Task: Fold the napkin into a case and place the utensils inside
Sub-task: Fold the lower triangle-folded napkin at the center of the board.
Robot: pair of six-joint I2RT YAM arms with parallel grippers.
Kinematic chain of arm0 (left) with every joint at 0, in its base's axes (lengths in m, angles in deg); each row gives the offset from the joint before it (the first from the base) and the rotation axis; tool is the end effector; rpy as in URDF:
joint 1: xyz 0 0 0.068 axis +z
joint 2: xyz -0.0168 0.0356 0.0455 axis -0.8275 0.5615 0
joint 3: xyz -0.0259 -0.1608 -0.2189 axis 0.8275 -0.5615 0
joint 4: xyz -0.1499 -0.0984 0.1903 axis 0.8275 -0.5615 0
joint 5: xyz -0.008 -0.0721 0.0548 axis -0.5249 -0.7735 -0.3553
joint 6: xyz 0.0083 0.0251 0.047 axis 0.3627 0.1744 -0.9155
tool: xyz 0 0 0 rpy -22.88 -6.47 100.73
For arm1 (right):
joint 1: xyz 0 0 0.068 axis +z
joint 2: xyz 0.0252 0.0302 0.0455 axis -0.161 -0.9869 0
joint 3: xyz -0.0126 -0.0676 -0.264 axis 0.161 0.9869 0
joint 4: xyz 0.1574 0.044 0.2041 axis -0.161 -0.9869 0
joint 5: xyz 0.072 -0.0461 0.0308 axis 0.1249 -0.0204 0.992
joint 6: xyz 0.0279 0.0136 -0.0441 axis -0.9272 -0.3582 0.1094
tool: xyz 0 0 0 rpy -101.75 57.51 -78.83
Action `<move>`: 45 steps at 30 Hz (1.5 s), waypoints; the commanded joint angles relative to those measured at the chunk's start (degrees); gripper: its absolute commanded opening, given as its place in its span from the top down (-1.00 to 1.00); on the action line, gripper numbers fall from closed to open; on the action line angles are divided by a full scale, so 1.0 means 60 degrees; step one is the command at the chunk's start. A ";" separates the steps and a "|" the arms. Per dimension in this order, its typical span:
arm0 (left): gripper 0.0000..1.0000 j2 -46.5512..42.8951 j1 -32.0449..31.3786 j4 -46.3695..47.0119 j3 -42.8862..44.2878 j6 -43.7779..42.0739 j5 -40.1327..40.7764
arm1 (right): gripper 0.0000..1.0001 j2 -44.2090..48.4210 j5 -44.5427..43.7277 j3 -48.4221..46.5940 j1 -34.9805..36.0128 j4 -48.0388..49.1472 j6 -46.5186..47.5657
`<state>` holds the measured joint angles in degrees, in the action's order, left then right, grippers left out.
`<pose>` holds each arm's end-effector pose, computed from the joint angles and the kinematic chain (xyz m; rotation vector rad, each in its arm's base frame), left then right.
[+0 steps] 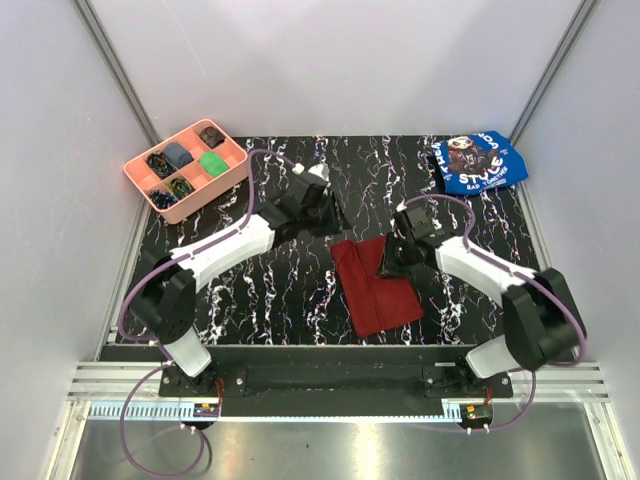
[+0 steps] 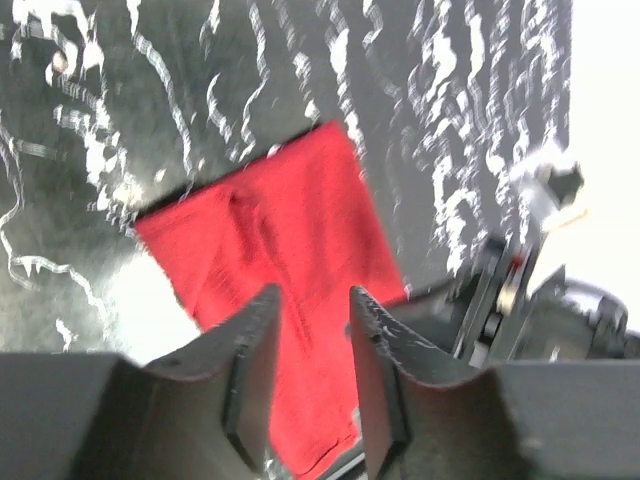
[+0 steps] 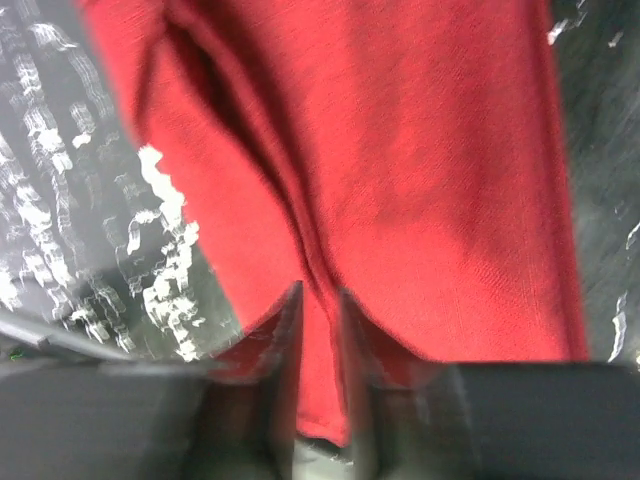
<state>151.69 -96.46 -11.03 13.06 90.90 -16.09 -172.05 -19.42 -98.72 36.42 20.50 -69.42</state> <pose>0.2878 -0.2505 0.2742 -0.0510 2.4016 -0.8504 0.2437 0.1325 0.1973 0.0897 2.7244 0.5903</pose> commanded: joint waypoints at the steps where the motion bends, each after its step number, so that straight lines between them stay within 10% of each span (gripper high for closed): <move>1: 0.30 -0.0346 0.0003 0.0118 -0.0916 -0.0291 -0.0887 | 0.69 -0.1120 -0.0534 -0.0627 -0.0044 0.0255 0.0273; 12: 0.14 -0.0390 -0.0012 0.0045 -0.1694 -0.0540 -0.0713 | 0.88 -0.2484 0.1339 0.0574 0.0731 0.3402 -0.1717; 25: 0.03 0.0854 -0.0129 -0.1435 0.0004 -0.0775 0.0928 | 0.67 -0.1912 0.1471 -0.0611 -0.0160 0.2381 -0.0256; 45: 0.42 0.2569 -0.0159 -0.2006 0.1235 -0.0379 0.1221 | 1.00 -0.4329 0.2293 -0.2137 -0.0454 0.2805 0.0375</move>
<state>165.89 -97.14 -23.86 17.52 88.45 -10.43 -197.07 -6.07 -109.30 33.63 35.74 -68.61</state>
